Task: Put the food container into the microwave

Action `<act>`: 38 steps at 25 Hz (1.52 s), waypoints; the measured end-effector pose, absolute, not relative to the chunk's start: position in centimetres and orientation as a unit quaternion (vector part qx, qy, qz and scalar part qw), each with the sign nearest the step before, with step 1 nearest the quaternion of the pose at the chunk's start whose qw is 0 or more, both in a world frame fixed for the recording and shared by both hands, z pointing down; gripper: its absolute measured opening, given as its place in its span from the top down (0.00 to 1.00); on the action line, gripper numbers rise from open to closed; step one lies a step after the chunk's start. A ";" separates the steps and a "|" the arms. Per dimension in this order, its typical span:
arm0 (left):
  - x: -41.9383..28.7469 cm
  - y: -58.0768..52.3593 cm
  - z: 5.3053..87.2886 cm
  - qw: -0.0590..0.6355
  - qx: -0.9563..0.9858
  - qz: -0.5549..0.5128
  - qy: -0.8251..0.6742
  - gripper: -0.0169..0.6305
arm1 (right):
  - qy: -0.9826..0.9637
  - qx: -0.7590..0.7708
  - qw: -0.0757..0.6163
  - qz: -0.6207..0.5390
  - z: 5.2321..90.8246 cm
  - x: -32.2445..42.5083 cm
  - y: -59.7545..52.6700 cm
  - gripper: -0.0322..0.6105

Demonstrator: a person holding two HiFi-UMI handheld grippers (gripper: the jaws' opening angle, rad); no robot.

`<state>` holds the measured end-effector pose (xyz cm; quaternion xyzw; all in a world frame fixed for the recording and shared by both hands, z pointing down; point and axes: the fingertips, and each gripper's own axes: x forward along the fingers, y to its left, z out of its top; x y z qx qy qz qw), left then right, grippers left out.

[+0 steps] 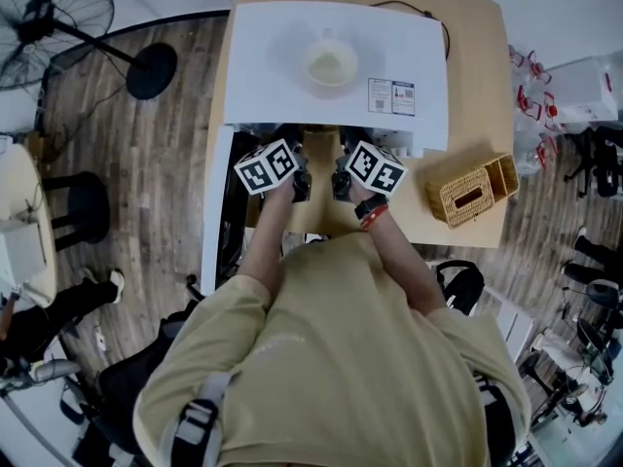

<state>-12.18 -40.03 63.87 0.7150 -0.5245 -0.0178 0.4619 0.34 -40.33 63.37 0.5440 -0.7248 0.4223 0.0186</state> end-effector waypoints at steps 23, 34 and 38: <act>-12.9 -39.7 64.3 0.399 0.736 0.023 -0.546 0.92 | -0.754 0.551 0.060 0.354 63.5 0.4 -39.7 0.89; -12.2 -36.8 62.0 0.368 0.754 0.030 -0.543 0.92 | -0.773 0.536 0.065 0.332 61.6 0.4 -36.8 0.89; -12.1 -35.2 61.1 0.358 0.760 0.033 -0.541 0.92 | -0.782 0.530 0.062 0.323 60.6 0.4 -35.6 0.89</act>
